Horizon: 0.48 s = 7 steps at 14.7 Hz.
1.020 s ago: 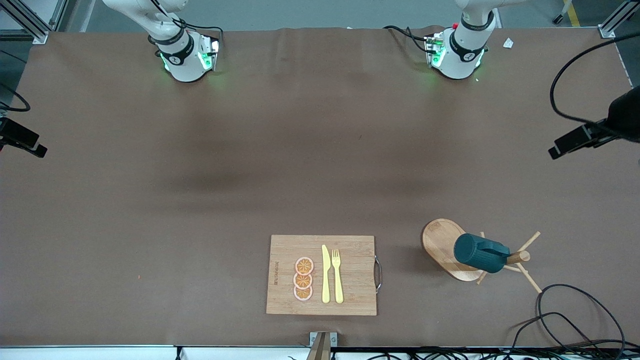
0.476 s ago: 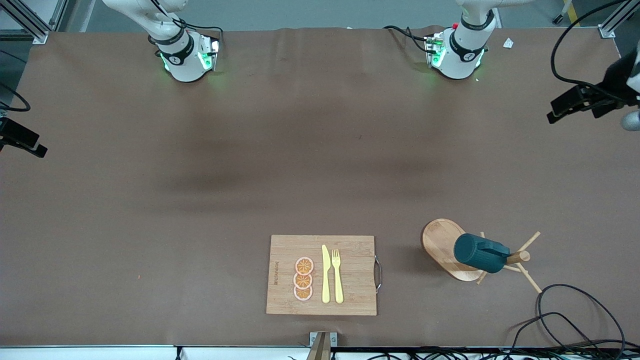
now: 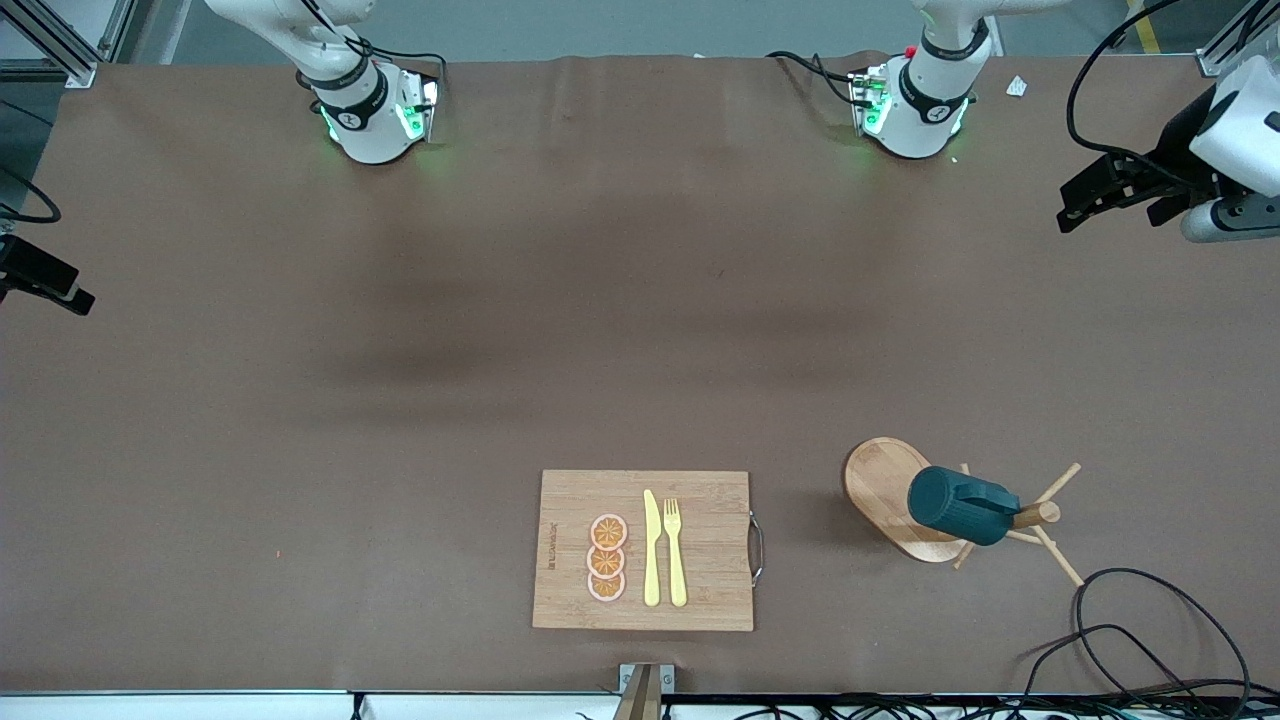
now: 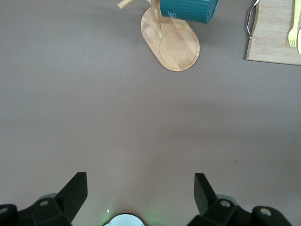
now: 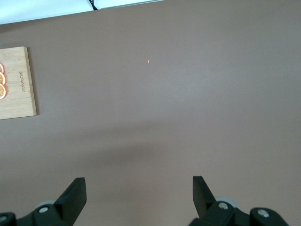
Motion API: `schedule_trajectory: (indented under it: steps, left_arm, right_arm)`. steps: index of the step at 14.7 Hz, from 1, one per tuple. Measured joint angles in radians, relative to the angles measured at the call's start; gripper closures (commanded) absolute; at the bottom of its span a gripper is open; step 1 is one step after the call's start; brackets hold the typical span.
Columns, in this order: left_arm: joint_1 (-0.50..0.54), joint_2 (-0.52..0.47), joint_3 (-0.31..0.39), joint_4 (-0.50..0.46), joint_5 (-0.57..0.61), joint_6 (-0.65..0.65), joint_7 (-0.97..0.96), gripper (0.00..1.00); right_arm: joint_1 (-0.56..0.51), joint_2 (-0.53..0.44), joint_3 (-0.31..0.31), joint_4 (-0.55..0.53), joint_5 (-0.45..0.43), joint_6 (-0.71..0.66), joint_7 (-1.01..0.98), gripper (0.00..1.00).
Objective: Pass cup and hang on rack
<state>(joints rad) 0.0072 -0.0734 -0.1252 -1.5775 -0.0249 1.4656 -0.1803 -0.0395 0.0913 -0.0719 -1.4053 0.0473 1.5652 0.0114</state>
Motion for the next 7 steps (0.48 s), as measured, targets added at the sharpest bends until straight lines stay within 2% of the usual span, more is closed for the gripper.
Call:
schedule_trajectory:
  steps: [7]
  left_arm:
    - [0.003, -0.007, 0.001, 0.0, 0.013, -0.002, 0.0, 0.0]
  right_arm:
    - [0.0, 0.0, 0.0, 0.0, 0.0, -0.001, 0.0, 0.0]
